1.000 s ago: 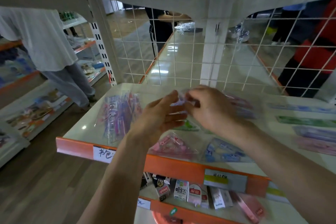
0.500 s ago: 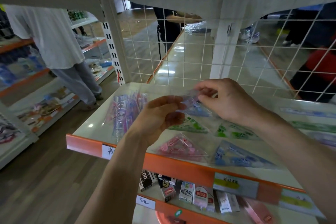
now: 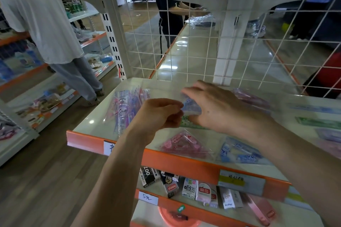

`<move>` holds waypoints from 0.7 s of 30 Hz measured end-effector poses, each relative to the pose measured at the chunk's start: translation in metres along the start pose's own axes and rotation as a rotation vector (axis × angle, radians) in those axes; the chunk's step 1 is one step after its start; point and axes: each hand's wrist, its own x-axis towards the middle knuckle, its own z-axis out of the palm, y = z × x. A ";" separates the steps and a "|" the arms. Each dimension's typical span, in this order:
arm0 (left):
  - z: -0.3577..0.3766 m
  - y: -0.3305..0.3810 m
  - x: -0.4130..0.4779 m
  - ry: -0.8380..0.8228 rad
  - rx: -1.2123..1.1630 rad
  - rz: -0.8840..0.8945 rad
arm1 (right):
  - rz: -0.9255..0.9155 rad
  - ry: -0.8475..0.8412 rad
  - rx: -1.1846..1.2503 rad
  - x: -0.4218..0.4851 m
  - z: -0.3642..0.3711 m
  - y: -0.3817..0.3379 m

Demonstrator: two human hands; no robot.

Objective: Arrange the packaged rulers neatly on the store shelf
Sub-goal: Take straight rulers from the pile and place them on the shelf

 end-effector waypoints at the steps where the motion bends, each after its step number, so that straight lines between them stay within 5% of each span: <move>1: -0.001 0.000 -0.001 -0.005 0.029 -0.010 | 0.013 -0.031 -0.018 0.001 0.001 -0.001; 9: -0.018 -0.004 0.005 0.175 0.325 0.019 | 0.124 -0.406 0.016 -0.004 0.006 -0.012; 21: -0.062 0.017 0.023 0.272 0.794 0.100 | 0.115 -0.508 0.038 0.005 0.011 -0.022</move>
